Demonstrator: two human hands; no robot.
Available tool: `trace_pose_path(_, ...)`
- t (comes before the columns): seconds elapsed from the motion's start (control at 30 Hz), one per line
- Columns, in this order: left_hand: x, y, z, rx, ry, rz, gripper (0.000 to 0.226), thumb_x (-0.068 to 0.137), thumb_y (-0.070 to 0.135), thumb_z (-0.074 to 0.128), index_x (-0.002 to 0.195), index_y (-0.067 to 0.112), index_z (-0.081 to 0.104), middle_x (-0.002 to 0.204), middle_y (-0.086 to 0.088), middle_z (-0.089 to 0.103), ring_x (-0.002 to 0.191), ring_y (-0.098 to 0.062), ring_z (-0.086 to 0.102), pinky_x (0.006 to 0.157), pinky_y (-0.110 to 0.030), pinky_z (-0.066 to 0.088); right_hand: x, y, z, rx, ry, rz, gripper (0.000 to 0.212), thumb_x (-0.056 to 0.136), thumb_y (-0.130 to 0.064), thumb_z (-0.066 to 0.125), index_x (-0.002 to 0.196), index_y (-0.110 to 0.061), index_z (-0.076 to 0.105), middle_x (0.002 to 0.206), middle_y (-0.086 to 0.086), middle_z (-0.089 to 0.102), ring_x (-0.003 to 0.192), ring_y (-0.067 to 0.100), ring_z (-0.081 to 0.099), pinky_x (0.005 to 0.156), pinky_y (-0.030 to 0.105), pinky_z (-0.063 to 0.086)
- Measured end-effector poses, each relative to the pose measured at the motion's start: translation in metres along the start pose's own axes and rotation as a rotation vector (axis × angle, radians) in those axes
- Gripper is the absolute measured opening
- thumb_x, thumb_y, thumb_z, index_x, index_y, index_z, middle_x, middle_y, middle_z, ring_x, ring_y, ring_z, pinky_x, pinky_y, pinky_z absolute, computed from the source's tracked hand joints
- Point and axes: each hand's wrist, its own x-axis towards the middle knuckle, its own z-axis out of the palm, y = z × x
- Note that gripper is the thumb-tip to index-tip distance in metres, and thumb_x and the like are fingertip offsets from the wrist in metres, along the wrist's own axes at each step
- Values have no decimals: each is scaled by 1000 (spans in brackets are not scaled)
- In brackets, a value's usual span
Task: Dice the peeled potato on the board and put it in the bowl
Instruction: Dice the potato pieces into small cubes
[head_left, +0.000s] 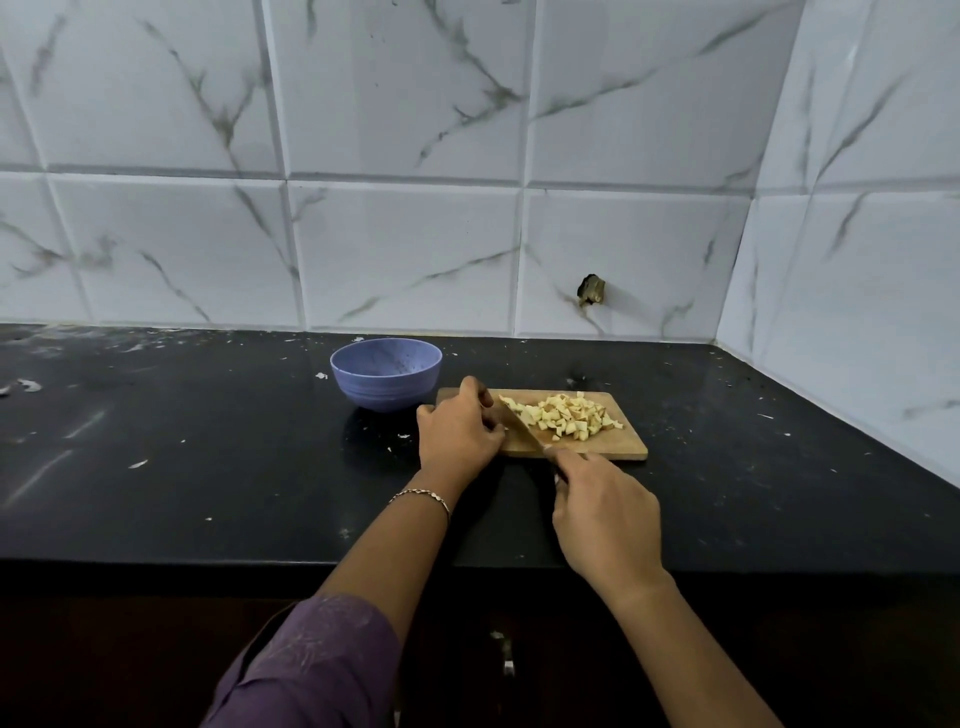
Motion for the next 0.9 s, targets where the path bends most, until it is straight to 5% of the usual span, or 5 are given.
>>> trace_pose_path(0.23,4,16,2,-155,-149,-7,24,86,29,73,100,28,54,99,11,72,95,-3,56,85,-24,25,8,15,-4,289,-65,177,41,98,-26,56,137,-39,51,108,-17,62,104,9,60,71,25,45)
trace_pose_path(0.33,18,9,4,-322,-134,-124,28,78,25,79,86,30,53,87,16,69,85,-3,62,89,-22,41,17,22,-2,367,-140,225,37,99,-29,55,134,-39,52,95,-17,58,96,12,61,65,28,45)
trace_pose_path(0.43,31,4,4,-214,-115,-115,21,84,22,72,81,36,57,93,18,63,96,-9,60,99,-43,45,24,27,1,414,-152,252,33,99,-29,54,131,-39,52,89,-16,56,87,11,58,62,29,46)
trace_pose_path(0.67,47,19,10,171,-369,39,48,89,39,59,136,32,53,141,-4,50,135,-27,38,108,-47,31,31,31,5,482,-170,278,35,99,-31,55,131,-45,51,87,-19,51,91,12,58,64,30,46)
trace_pose_path(0.9,58,27,18,254,-482,-13,46,85,47,58,130,34,58,141,-13,42,134,-33,32,108,-47,30,34,37,8,556,-179,310,36,98,-31,56,129,-48,53,90,-18,52,93,9,54,70,32,48)
